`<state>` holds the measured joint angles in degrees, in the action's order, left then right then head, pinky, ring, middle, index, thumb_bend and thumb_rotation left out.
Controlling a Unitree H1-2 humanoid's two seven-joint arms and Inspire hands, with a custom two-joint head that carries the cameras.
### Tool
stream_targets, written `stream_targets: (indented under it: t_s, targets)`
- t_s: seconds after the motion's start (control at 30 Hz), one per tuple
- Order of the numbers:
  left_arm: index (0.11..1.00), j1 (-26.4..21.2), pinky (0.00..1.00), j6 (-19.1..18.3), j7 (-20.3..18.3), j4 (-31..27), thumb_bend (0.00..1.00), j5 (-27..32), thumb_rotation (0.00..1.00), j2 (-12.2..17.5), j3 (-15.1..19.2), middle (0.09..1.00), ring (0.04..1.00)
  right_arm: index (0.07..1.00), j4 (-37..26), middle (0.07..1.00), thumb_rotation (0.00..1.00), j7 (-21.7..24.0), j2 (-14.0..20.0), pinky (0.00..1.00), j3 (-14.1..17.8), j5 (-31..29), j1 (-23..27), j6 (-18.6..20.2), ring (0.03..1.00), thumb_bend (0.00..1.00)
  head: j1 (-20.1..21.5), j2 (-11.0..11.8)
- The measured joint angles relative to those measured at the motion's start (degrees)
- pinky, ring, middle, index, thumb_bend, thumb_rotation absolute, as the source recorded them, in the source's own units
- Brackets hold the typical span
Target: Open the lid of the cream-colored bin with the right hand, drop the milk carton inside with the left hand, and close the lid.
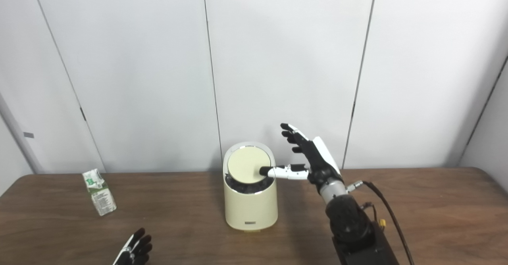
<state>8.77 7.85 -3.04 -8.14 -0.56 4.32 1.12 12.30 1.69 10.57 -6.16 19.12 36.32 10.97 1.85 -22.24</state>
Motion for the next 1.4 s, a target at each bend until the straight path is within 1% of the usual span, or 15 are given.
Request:
stream_targets:
  t_s: [0.17, 0.3, 0.4, 0.47, 0.57, 0.7, 0.87, 1.03, 1.2, 1.27, 1.4]
  targets:
    - [0.986, -0.1, 0.93, 0.0, 0.0, 0.0, 0.3, -0.2, 0.71, -0.1, -0.2, 0.923, 0.913, 0.895, 4.6, 0.881, 0.4, -0.4, -0.1, 0.8, -0.8, 0.6, 3.1, -0.2, 0.874, 0.9, -0.2, -0.1]
    - [0.978, -0.3, 0.93, 0.0, 0.1, 0.1, 0.3, -0.3, 0.71, -0.5, -0.3, 0.916, 0.907, 0.893, 5.5, 0.884, 0.39, -1.0, -0.4, 0.8, -1.7, 0.9, 4.3, -0.7, 0.875, 0.9, -0.3, -0.2]
    - [0.985, -0.6, 0.95, -0.1, 0.2, 0.2, 0.31, -0.3, 0.72, -0.9, -0.3, 0.922, 0.918, 0.896, 5.6, 0.885, 0.39, -1.1, -0.4, 0.78, -2.7, 1.8, 4.8, -0.7, 0.871, 0.89, -0.4, -0.3]
    - [0.986, -0.7, 0.96, -0.1, 0.2, 0.2, 0.28, -0.3, 0.71, -1.1, -0.5, 0.924, 0.917, 0.9, 5.6, 0.886, 0.39, -1.1, -0.4, 0.76, -3.4, 2.6, 4.9, -0.6, 0.866, 0.89, -0.6, -0.3]
    - [0.99, -0.7, 0.96, -0.1, 0.2, 0.2, 0.29, -0.3, 0.71, -1.3, -0.6, 0.925, 0.919, 0.903, 5.6, 0.89, 0.38, -1.1, -0.4, 0.75, -4.4, 3.6, 5.1, -0.6, 0.862, 0.89, -0.9, -0.4]
    - [0.986, -0.7, 0.94, -0.2, 0.3, 0.2, 0.31, -1.2, 0.72, -1.4, -0.8, 0.924, 0.913, 0.906, 5.7, 0.892, 0.37, -1.1, -0.4, 0.76, -5.5, 5.0, 5.5, -0.6, 0.864, 0.9, -1.0, -0.7]
    - [0.988, -0.7, 0.95, -0.2, 0.3, 0.2, 0.3, -1.4, 0.72, -1.5, -0.8, 0.923, 0.917, 0.912, 5.7, 0.903, 0.36, -0.8, -0.4, 0.79, -6.5, 5.8, 5.6, -0.6, 0.877, 0.9, -1.1, -0.9]
    - [0.987, -0.7, 0.94, -0.2, 0.3, 0.2, 0.31, -1.4, 0.72, -1.7, -0.8, 0.924, 0.917, 0.909, 5.7, 0.9, 0.35, -0.4, 0.0, 0.8, -6.7, 6.3, 5.5, -0.9, 0.875, 0.9, -1.1, -1.2]
    - [0.987, -0.7, 0.94, -0.3, 0.3, 0.1, 0.32, -1.4, 0.71, -1.8, -0.8, 0.921, 0.914, 0.909, 5.8, 0.896, 0.33, -0.4, 0.4, 0.8, -7.0, 7.0, 5.2, -2.1, 0.876, 0.9, -1.1, -1.4]
    - [0.992, -0.7, 0.95, -0.4, 0.3, 0.0, 0.3, -1.4, 0.7, -1.9, -0.8, 0.925, 0.917, 0.911, 6.1, 0.896, 0.31, -0.4, 0.6, 0.8, -7.3, 7.5, 5.1, -2.5, 0.876, 0.9, -1.1, -1.5]
    - [0.986, -0.5, 0.94, -0.5, 0.3, -0.2, 0.31, -1.4, 0.72, -2.1, -0.8, 0.921, 0.913, 0.915, 6.3, 0.895, 0.3, -0.9, 0.6, 0.81, -7.3, 8.0, 4.8, -3.8, 0.875, 0.9, -1.2, -1.8]
